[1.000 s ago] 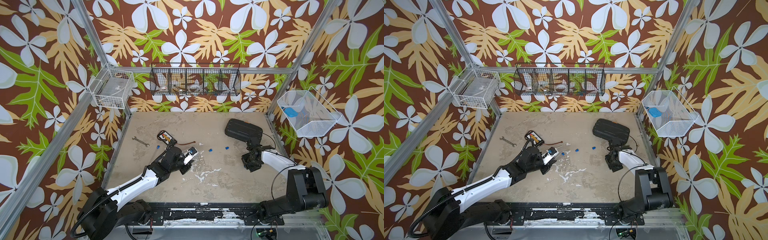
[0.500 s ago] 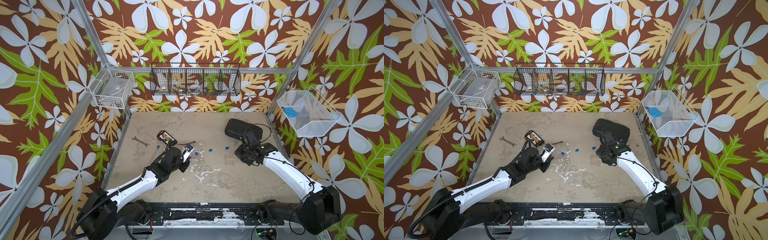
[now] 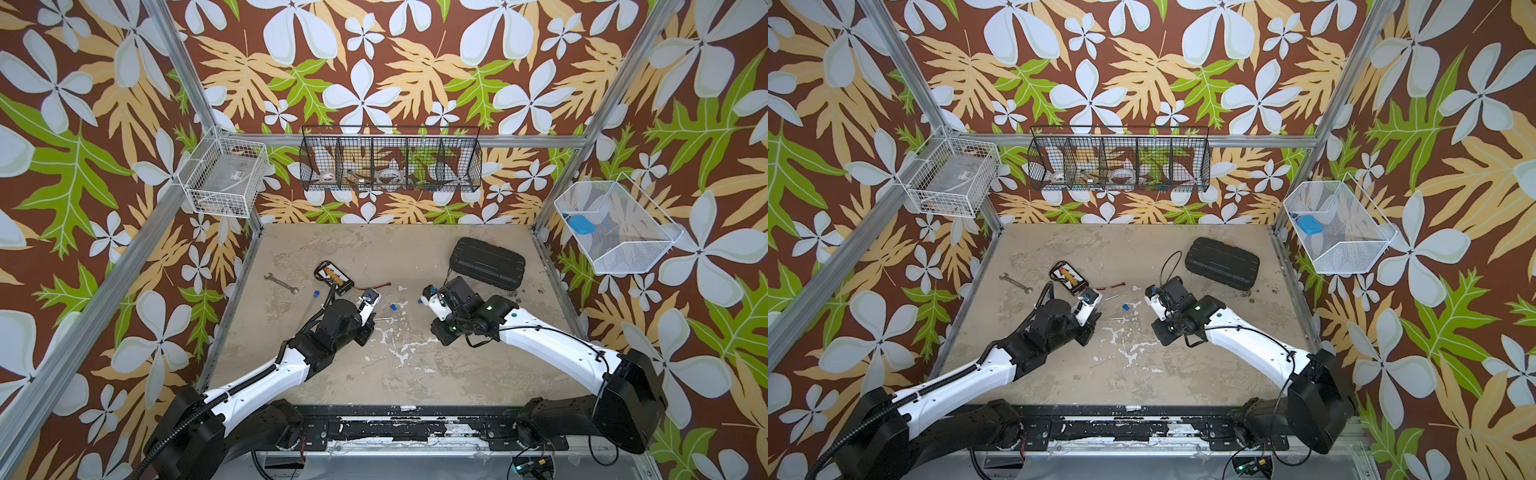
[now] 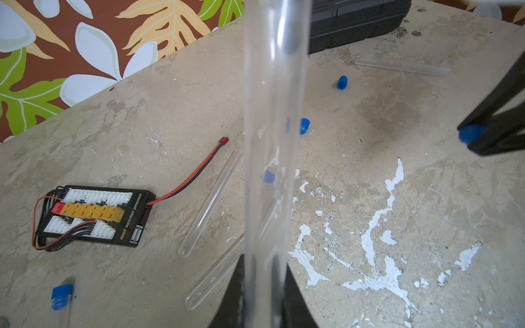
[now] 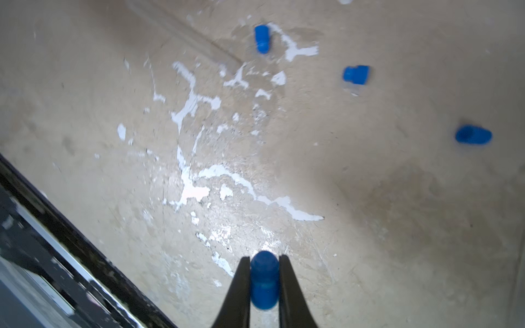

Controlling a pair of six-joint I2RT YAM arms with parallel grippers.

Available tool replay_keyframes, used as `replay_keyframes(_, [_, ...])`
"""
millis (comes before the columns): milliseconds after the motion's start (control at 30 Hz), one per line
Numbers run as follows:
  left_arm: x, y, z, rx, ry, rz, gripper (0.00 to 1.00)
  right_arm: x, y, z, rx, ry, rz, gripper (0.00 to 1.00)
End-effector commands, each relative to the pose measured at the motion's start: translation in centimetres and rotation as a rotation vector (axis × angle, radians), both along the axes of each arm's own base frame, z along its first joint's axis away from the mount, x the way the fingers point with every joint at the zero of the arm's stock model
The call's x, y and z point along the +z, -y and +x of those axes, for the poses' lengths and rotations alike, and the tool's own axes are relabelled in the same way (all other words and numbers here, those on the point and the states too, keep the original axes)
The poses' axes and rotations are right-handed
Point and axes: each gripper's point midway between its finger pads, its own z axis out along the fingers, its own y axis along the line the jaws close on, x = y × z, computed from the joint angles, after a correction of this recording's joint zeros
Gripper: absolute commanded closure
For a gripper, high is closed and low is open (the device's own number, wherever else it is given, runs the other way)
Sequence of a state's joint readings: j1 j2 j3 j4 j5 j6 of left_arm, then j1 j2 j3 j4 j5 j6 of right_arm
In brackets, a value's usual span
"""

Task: Insert stoppers into test tubes
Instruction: Place the stopper at the center of the board.

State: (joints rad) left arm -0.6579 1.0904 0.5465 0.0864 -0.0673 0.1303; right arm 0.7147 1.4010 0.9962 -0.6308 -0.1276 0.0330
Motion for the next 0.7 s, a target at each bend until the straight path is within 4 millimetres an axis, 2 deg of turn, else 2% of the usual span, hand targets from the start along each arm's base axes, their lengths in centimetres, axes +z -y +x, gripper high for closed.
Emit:
replay_keyframes(0, [0.7,0.0,0.4,0.023,0.022,-0.031,1.0,-1.8,-0.2,-1.6,0.36,0.054,-0.141,0.84])
replay_keyframes(167, [0.3,-1.0,0.8,0.063,0.019,0.018,1.0,-5.1,-0.4,-2.1,0.514,0.014,-0.227,0.83])
replay_keyframes(333, [-0.1,-1.6,0.8,0.069,0.009,0.046,1.0,-7.6,-0.8,-1.6,0.573,-0.024,-0.27,0.82])
replay_keyframes(533, [-0.2,-1.7,0.5,0.065,0.003,0.042,1.0,-9.0,-1.3,-0.8,0.586,-0.037,-0.296,0.82])
replay_keyframes(667, [-0.6,-1.6,0.5,0.058,-0.009,0.053,1.0,-9.5,-1.4,-0.6,0.583,-0.054,-0.307,0.78])
